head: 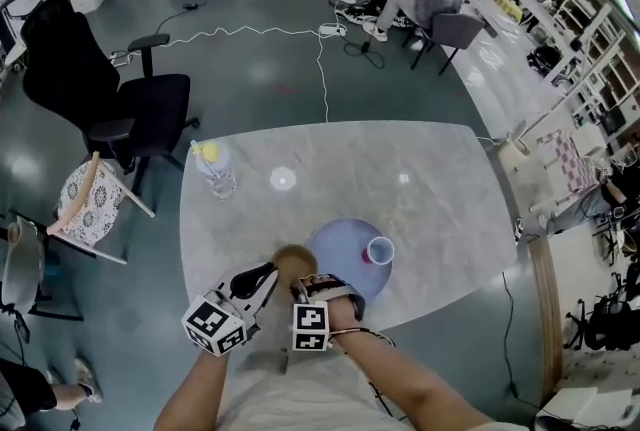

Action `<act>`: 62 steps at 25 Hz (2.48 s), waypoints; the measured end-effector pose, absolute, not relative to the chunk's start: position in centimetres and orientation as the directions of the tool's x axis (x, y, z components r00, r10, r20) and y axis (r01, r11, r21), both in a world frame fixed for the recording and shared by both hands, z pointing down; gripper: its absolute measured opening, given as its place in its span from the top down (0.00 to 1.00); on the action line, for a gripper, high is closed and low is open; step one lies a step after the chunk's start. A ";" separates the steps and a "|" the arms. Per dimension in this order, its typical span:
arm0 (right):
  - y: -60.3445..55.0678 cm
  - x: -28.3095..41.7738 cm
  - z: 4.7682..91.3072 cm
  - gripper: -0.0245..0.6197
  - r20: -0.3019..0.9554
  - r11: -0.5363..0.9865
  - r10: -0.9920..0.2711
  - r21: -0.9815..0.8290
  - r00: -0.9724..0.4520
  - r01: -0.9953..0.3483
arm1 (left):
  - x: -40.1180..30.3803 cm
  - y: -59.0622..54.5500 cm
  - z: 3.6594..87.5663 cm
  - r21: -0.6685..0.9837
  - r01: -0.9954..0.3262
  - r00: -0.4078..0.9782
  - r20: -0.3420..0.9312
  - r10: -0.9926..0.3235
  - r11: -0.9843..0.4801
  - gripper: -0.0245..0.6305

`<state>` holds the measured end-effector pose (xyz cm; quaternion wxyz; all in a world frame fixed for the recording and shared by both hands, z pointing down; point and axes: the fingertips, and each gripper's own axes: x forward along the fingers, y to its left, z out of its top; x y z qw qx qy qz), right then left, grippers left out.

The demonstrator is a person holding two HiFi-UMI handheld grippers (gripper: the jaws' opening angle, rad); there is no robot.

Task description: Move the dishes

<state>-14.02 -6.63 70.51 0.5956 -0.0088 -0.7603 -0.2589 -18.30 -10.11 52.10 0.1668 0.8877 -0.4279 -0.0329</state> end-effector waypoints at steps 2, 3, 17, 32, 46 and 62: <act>-7.7 -12.6 70.3 0.92 0.906 0.874 -0.317 0.394 -0.279 0.285 | -17.3 -10.6 52.1 0.327 -0.734 0.648 0.079 -0.757 -0.594 0.91; -8.1 -11.9 70.3 0.92 0.906 0.878 -0.327 0.397 -0.271 0.268 | -16.9 -10.8 52.1 0.329 -0.728 0.655 0.078 -0.751 -0.601 0.91; -11.2 -6.0 71.9 0.92 0.905 0.909 -0.377 0.403 -0.197 0.110 | -13.4 -12.3 52.9 0.343 -0.677 0.715 0.097 -0.692 -0.651 0.91; -11.1 -4.6 73.2 0.91 0.924 0.944 -0.314 0.329 -0.217 0.037 | -11.5 -12.4 52.6 0.336 -0.655 0.740 0.108 -0.663 -0.677 0.91; -11.0 -5.3 67.3 0.78 0.871 0.962 -0.271 0.226 -0.410 -0.155 | -10.7 -13.1 51.8 0.319 -0.654 0.742 0.096 -0.663 -0.686 0.91; -10.7 -3.8 56.3 0.90 0.558 0.914 -0.324 -0.023 -0.764 -0.405 | -7.6 -13.3 47.9 0.289 -0.648 0.741 0.023 -0.671 -0.705 0.91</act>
